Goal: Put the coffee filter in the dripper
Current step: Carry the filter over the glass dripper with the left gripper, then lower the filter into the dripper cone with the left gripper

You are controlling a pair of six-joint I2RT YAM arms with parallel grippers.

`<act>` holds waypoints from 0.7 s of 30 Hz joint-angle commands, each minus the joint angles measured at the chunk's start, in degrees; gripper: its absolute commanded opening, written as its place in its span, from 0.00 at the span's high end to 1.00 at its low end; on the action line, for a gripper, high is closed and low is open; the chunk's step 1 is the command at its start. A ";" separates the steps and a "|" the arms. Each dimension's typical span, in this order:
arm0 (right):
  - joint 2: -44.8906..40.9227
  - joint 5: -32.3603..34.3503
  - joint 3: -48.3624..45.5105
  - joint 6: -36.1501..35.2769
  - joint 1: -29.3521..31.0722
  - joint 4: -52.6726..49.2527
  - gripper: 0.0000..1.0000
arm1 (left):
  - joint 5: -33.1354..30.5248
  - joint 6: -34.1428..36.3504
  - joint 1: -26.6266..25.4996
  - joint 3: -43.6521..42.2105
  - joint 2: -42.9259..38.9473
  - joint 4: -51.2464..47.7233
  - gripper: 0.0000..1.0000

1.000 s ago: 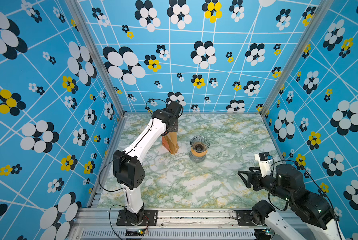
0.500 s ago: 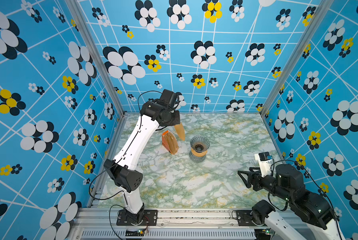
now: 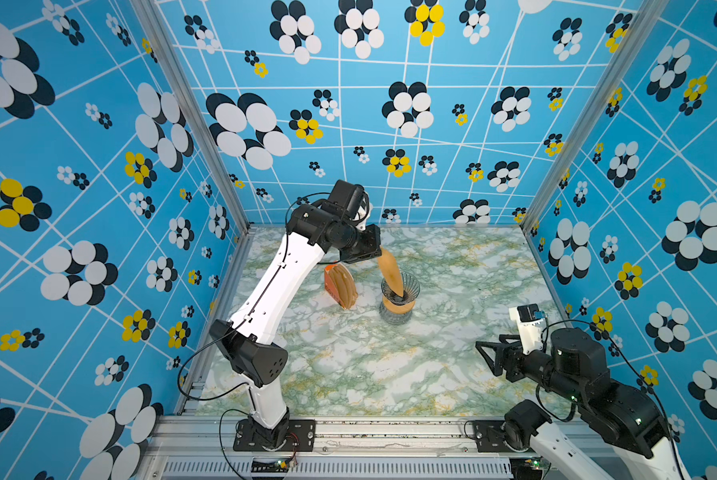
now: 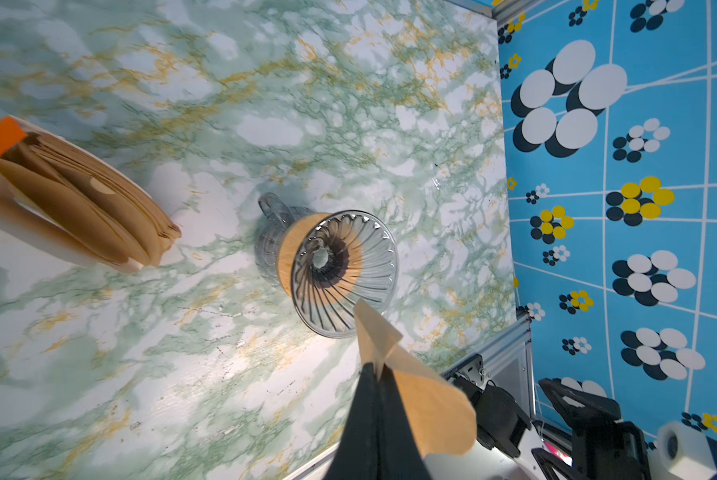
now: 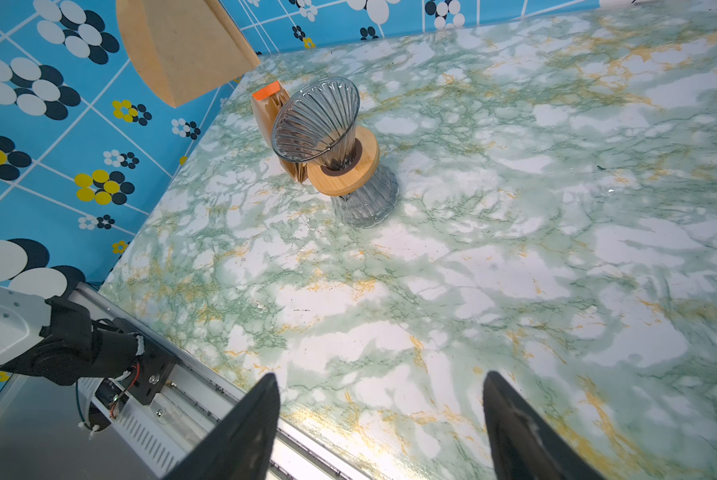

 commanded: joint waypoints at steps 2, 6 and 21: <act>-0.14 0.90 -0.50 0.50 -0.21 0.71 0.22 | 2.53 -0.46 -1.55 0.46 2.06 -0.38 0.97; -0.02 0.87 -0.53 0.43 -0.21 0.71 0.22 | 2.58 -0.42 -2.88 -0.73 2.62 0.85 0.95; 0.12 1.07 -0.53 0.53 -0.21 0.64 0.22 | 3.28 -1.50 -2.81 -6.66 6.95 7.06 0.90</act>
